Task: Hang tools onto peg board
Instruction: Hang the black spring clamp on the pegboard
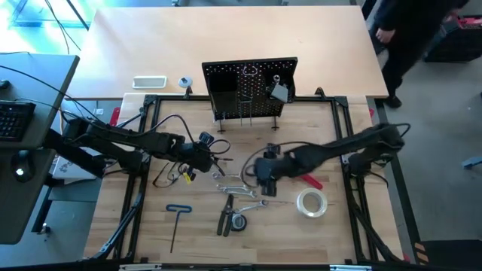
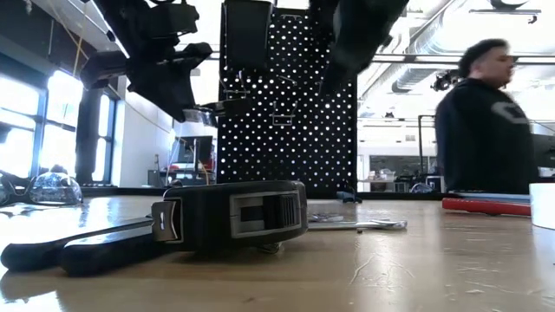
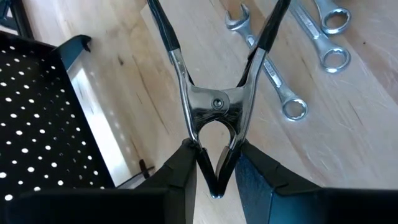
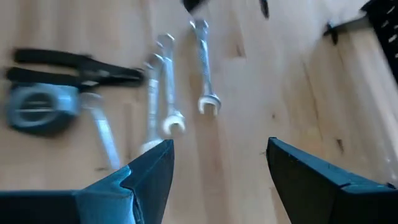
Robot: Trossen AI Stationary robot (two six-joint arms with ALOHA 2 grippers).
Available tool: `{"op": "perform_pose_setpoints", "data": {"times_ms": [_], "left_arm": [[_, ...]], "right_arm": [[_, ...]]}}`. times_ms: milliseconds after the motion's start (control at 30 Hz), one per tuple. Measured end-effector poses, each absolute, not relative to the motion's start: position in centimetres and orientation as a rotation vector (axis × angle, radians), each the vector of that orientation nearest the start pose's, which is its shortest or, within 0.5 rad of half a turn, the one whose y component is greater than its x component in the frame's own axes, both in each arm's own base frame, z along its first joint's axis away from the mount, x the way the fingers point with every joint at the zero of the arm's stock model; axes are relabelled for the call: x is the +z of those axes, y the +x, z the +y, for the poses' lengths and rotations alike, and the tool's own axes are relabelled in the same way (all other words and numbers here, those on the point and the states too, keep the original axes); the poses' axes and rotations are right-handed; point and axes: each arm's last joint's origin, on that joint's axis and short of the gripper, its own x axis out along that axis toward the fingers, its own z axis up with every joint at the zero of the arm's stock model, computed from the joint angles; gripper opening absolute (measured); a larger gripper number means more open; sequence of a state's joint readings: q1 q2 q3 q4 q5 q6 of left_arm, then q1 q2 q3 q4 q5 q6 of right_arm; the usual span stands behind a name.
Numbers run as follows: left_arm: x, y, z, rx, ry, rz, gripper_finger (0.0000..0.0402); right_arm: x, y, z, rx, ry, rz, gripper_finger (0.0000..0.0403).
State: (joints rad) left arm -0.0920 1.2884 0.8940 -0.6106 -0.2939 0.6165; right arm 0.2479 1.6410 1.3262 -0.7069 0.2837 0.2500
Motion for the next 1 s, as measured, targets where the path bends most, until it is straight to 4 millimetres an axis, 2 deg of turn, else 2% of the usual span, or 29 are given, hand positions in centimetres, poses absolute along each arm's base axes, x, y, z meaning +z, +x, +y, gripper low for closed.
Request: {"op": "perform_pose_setpoints", "data": {"times_ms": [233, 333, 433, 500, 567, 700, 833, 933, 1000], "left_arm": [[23.7, 24.6, -1.5, -0.108, 0.718, 1.027, 0.0074], [23.7, 24.6, -1.7, -0.107, 0.713, 1.024, 0.0074], [23.8, 24.6, -2.0, -0.125, 0.737, 1.015, 0.0074], [23.8, 24.7, -2.2, -0.132, 0.755, 1.002, 0.0074], [23.9, 24.7, -2.3, -0.142, 0.776, 0.996, 0.0074], [23.9, 24.7, -2.4, -0.147, 0.831, 0.995, 0.0074], [23.9, 24.7, -2.3, -0.154, 0.879, 1.0, 0.0074], [23.9, 24.7, -2.3, -0.167, 0.923, 0.999, 0.0074], [24.0, 24.9, -2.3, -0.169, 0.944, 0.987, 0.0074]], "right_arm": [[32.5, 26.3, 11.8, -0.327, -0.099, 0.733, 0.025], [33.6, 23.4, 13.4, -0.394, -0.11, 0.644, 0.025], [33.6, 21.4, 14.5, -0.456, -0.112, 0.592, 0.025], [32.8, 20.6, 15.2, -0.498, -0.098, 0.571, 0.025], [31.0, 19.9, 15.4, -0.53, -0.083, 0.566, 0.025], [25.6, 18.8, 15.0, -0.594, 0.0, 0.585, 0.025], [21.0, 19.0, 14.9, -0.571, 0.125, 0.531, 0.025], [19.5, 20.1, 14.7, -0.518, 0.159, 0.459, 0.025], [19.4, 21.1, 14.3, -0.499, 0.146, 0.413, 0.025]]}}
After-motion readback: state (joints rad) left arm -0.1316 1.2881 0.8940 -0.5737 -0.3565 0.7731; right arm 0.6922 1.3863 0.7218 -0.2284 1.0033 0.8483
